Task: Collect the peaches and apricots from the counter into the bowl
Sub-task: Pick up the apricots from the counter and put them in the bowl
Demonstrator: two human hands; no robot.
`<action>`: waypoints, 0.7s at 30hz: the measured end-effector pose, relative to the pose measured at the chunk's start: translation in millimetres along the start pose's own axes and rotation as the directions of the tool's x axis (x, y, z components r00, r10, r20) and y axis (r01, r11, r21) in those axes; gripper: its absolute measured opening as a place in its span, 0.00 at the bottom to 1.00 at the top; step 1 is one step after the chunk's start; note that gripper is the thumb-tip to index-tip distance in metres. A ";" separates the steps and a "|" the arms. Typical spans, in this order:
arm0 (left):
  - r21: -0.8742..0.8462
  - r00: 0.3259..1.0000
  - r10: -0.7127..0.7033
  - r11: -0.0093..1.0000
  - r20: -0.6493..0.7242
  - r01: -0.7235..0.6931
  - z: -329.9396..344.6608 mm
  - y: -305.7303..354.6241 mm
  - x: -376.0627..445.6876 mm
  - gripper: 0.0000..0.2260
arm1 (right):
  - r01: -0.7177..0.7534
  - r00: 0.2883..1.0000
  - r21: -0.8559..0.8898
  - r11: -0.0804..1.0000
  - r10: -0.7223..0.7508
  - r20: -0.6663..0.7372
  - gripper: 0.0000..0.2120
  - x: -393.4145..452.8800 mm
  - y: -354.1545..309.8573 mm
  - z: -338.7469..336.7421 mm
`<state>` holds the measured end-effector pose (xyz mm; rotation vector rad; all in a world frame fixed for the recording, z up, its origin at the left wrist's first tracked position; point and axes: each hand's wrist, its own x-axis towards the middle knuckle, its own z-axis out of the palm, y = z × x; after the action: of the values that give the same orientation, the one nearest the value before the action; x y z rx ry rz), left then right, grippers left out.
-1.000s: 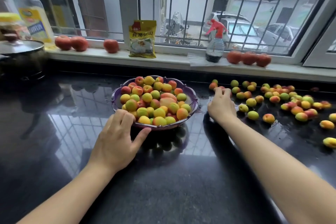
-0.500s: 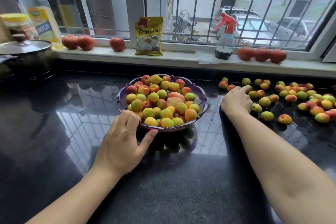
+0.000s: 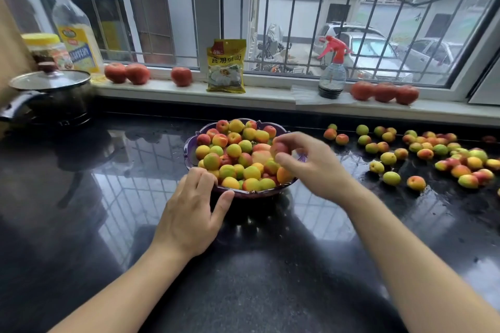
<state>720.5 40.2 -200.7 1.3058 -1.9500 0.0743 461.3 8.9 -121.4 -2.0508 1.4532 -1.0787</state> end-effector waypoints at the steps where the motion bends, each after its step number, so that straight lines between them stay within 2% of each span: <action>1: 0.005 1.000 -0.006 1.000 0.000 0.006 -0.6 1.1 -0.2 0.17 | 0.021 1.000 -0.010 1.000 -0.021 -0.016 0.13 -4.5 -2.5 8.1; 4: 0.011 1.000 0.006 1.000 -0.021 -0.005 -2.6 3.6 -0.9 0.18 | 0.056 0.991 -0.053 0.997 -0.061 -0.116 0.14 -17.3 2.5 26.1; 7: 0.030 0.998 0.030 0.999 -0.047 -0.029 -5.0 3.6 -0.4 0.17 | 0.080 0.987 -0.093 0.992 -0.092 -0.131 0.17 -21.2 13.2 32.1; 9: 0.026 0.997 0.060 0.998 -0.058 -0.058 -5.5 2.8 -1.5 0.17 | 0.068 0.975 0.054 0.996 -0.055 -0.215 0.18 -18.5 18.3 31.4; 12: -0.008 0.996 0.068 0.998 -0.061 -0.068 -4.4 2.3 -2.3 0.16 | -0.046 0.913 0.237 0.970 0.137 -0.383 0.12 -13.0 30.3 27.3; 16: -0.047 0.993 -0.066 0.997 -0.103 0.061 -3.5 -0.2 1.4 0.19 | -0.208 0.859 0.201 0.957 0.277 -0.431 0.11 -11.2 50.3 21.7; 21: -0.151 0.940 -0.301 0.949 -0.161 0.278 -2.1 -6.8 8.0 0.22 | -0.357 0.757 0.187 0.915 0.401 -0.516 0.07 -8.4 66.3 20.6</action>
<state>725.8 31.8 -196.7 1.4355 -1.5662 -0.0723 435.6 -10.5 -183.5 -1.3381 1.9506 -1.5806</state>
